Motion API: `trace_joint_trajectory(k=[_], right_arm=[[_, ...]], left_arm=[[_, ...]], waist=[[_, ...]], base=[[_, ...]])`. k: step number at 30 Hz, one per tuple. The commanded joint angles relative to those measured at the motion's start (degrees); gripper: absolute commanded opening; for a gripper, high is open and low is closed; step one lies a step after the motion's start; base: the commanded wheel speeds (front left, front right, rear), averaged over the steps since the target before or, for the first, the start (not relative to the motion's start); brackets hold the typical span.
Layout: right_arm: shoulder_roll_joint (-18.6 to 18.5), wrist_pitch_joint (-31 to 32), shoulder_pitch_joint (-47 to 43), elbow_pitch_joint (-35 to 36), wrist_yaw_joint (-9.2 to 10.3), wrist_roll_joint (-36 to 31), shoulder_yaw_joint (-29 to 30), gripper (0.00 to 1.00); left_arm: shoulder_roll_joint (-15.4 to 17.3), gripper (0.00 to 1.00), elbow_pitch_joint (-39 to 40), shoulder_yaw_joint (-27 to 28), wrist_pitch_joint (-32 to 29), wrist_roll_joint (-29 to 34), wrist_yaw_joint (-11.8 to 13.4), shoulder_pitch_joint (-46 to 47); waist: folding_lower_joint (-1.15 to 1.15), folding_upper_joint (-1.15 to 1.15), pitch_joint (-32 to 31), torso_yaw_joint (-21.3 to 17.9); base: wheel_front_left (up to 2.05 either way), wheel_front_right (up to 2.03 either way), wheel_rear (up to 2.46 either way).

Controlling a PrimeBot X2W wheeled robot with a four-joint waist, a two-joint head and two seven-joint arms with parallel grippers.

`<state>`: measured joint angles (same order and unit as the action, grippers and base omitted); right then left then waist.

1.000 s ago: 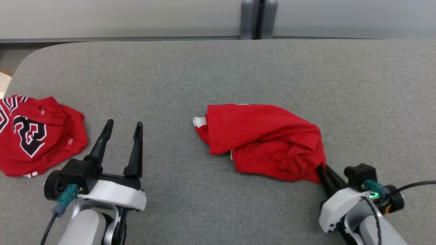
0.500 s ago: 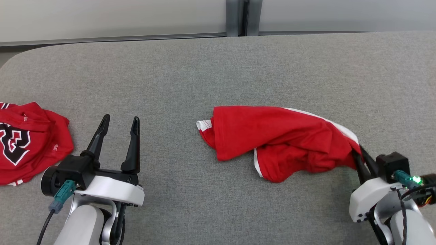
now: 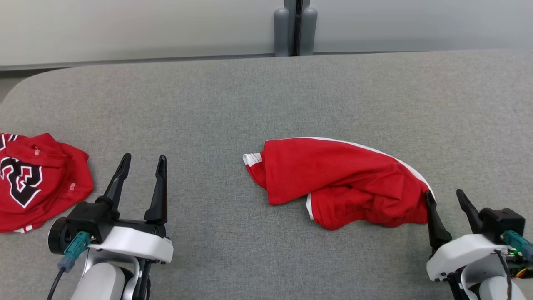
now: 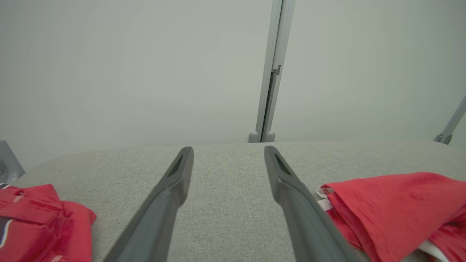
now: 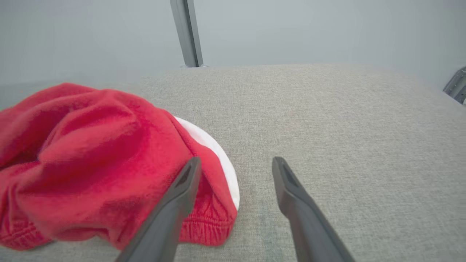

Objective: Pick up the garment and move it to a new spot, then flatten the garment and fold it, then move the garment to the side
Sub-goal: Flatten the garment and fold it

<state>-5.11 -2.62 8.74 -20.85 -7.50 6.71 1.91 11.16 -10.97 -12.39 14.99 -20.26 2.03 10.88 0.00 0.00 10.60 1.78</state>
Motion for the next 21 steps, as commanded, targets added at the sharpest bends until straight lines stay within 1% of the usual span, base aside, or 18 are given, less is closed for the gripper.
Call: trace_joint_trajectory(k=[1,6,11,21], right_arm=[[0.1,-0.6,-1.1,1.9,0.02,0.9,0.6,1.00],[0.5,-1.0,-3.3,9.2,0.02,2.6,0.3,1.00],[0.3,0.4,-3.4,15.0,0.02,2.6,-1.7,1.00],[0.5,3.2,-5.0,18.9,0.03,3.0,-3.5,1.00]], left_arm=[[0.2,1.00,0.1,0.5,0.3,0.2,0.2,-0.6],[0.4,1.00,0.4,1.2,0.3,0.1,0.8,-2.4],[0.9,1.00,0.6,1.0,0.1,0.4,1.0,-4.0],[1.5,1.00,1.6,0.0,-1.3,0.6,1.7,-5.9]], waist=[[0.00,0.00,-1.1,-0.2],[0.00,0.00,-3.3,-0.6],[0.00,0.00,-5.2,-0.9],[0.00,0.00,-5.9,-1.0]], base=[[0.00,0.00,0.00],[0.00,0.00,0.00],[0.00,0.00,0.00],[0.00,0.00,0.00]])
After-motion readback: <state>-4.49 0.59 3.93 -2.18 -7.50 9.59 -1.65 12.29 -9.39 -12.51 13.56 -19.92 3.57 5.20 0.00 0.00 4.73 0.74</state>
